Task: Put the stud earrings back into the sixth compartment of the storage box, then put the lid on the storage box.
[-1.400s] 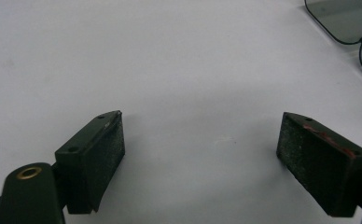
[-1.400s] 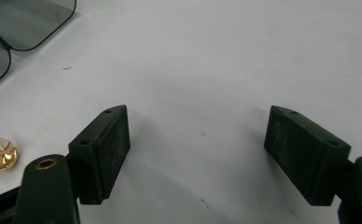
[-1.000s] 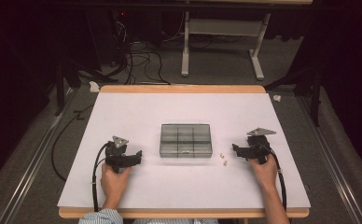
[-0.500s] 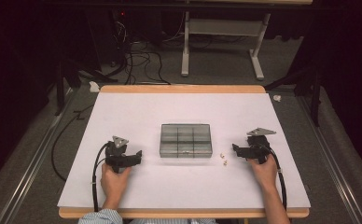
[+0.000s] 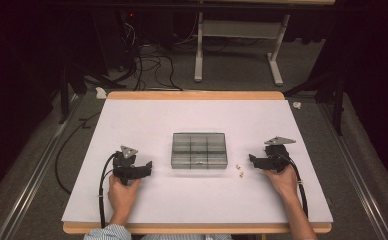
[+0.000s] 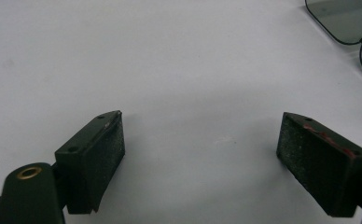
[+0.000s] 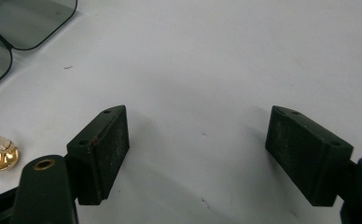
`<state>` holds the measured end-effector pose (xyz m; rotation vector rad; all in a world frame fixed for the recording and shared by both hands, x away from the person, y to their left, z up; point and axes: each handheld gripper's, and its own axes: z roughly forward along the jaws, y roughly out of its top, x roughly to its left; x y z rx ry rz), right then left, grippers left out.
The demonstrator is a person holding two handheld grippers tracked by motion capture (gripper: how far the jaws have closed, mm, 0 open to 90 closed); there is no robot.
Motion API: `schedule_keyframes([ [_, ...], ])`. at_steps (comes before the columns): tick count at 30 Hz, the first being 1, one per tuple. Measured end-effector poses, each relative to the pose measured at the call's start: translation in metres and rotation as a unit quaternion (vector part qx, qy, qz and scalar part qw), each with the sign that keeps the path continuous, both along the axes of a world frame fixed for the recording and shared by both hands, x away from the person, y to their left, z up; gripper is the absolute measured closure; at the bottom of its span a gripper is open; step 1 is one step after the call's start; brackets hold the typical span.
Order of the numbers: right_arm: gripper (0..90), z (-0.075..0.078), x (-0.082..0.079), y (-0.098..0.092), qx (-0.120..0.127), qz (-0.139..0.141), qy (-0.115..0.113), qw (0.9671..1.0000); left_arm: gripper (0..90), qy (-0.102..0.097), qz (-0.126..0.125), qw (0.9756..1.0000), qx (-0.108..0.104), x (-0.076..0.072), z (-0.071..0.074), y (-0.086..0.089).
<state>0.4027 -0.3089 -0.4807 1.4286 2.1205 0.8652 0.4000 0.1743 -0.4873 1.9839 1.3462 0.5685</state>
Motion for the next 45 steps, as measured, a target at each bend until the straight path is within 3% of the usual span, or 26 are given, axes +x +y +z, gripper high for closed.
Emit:
schedule_keyframes([
  [3, 22.3, 0.0, 0.0, 0.0, 0.0, -0.002, -0.001, 1.0, 15.2, 0.0, 0.0, 1.0, 0.001, 0.0, 0.0, 0.0],
  [5, 29.1, 0.001, -0.003, -0.001, 0.011, -0.022, -0.003, 0.9997, 15.1, 0.001, 0.0, 1.0, 0.0, 0.0, 0.0, 0.0],
  [9, 32.3, 0.002, -0.006, -0.004, 0.03, -0.027, -0.006, 0.9992, 15.1, 0.002, -0.001, 1.0, 0.0, 0.0, 0.0, 0.0],
  [17, 38.8, 0.003, -0.012, -0.001, 0.04, -0.021, -0.009, 0.9989, 15.2, 0.004, -0.003, 1.0, -0.002, 0.001, 0.001, 0.001],
  [21, 42.8, 0.007, -0.02, 0.002, 0.041, -0.012, -0.025, 0.9988, 16.5, 0.005, -0.002, 1.0, -0.001, 0.001, 0.001, 0.001],
  [27, 46.9, 0.009, -0.028, 0.002, 0.052, -0.004, -0.035, 0.998, 22.7, -0.007, -0.006, 0.9999, 0.006, -0.004, 0.004, -0.001],
  [32, 50.9, 0.011, -0.035, 0.003, 0.065, 0.002, -0.05, 0.9966, 25.3, -0.023, -0.012, 0.9997, -0.004, -0.01, 0.009, -0.002],
  [40, 56.1, 0.014, -0.043, 0.006, 0.079, 0.011, -0.053, 0.9954, 28.8, -0.03, -0.038, 0.9988, -0.009, -0.019, 0.016, -0.012],
  [45, 57.7, 0.016, -0.048, 0.01, 0.085, 0.021, -0.053, 0.9947, 30.6, -0.039, -0.06, 0.9971, -0.025, -0.025, 0.022, -0.019],
])
